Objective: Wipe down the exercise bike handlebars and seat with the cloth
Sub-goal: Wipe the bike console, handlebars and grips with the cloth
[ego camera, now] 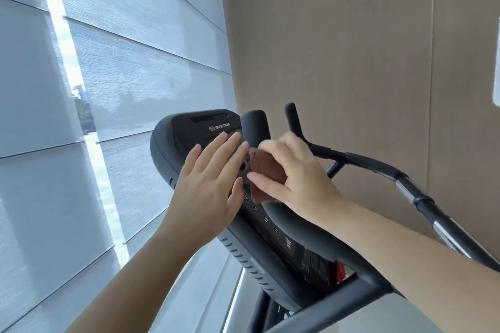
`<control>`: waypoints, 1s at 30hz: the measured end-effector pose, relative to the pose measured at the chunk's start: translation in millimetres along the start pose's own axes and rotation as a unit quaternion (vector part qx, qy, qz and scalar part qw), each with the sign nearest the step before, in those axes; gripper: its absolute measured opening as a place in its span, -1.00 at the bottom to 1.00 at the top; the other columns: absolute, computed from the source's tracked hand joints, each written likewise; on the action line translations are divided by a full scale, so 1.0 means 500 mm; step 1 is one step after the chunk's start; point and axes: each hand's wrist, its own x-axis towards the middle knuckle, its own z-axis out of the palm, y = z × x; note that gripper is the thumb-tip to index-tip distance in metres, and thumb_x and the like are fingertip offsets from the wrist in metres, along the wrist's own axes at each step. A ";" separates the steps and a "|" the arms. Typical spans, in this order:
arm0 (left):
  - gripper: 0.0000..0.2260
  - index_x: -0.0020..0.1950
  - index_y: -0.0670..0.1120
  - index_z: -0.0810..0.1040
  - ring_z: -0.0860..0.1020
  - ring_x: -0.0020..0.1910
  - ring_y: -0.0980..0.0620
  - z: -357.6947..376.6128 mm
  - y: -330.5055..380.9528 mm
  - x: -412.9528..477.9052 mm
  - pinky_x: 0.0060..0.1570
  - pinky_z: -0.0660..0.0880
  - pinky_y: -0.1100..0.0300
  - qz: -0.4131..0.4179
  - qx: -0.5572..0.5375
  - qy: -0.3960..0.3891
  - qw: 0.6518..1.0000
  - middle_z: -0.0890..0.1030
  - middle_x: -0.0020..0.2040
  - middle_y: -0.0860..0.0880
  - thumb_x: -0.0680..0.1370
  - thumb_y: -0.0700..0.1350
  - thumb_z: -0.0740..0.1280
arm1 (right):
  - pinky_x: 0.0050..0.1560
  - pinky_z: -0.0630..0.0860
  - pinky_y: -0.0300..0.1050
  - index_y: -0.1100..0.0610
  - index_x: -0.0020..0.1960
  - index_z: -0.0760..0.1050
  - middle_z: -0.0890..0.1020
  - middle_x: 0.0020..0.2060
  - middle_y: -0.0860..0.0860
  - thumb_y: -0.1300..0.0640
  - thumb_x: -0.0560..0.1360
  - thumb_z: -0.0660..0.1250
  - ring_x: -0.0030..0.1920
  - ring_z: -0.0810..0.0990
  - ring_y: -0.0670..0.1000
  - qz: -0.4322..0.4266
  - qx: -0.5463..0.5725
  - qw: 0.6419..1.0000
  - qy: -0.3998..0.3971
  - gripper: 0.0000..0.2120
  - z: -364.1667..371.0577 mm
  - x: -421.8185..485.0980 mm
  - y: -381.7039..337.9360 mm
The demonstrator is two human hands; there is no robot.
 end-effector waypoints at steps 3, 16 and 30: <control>-0.56 0.34 -0.20 0.41 0.33 0.37 -0.11 0.000 -0.003 0.004 0.29 0.25 -0.14 -0.020 -0.011 -0.010 1.000 0.41 0.36 -0.10 0.51 -0.06 0.10 | 0.03 0.33 -0.17 0.20 0.13 0.47 0.46 -0.08 0.17 0.04 0.45 0.37 -0.01 0.46 0.13 0.047 0.051 0.994 0.088 -0.67 0.006 0.077 0.002; -0.58 0.33 -0.16 0.42 0.38 0.32 -0.06 0.030 -0.006 -0.012 0.27 0.33 -0.08 -0.024 -0.117 0.000 0.993 0.45 0.31 -0.01 0.48 -0.14 0.28 | 0.02 0.35 -0.16 0.17 0.13 0.49 0.46 -0.09 0.12 -0.04 0.44 0.33 -0.05 0.47 0.10 -0.020 0.011 1.000 0.005 -0.64 -0.006 0.025 0.018; -0.59 0.30 -0.12 0.47 0.42 0.30 -0.08 0.076 -0.068 -0.066 0.26 0.24 -0.10 0.009 -0.079 -0.051 0.996 0.51 0.27 -0.03 0.51 -0.02 0.11 | -0.04 0.46 0.02 0.11 0.07 0.51 0.46 -0.15 0.09 -0.18 0.42 0.22 -0.12 0.48 0.11 -0.033 -0.074 0.996 -0.022 -0.59 0.003 -0.013 -0.015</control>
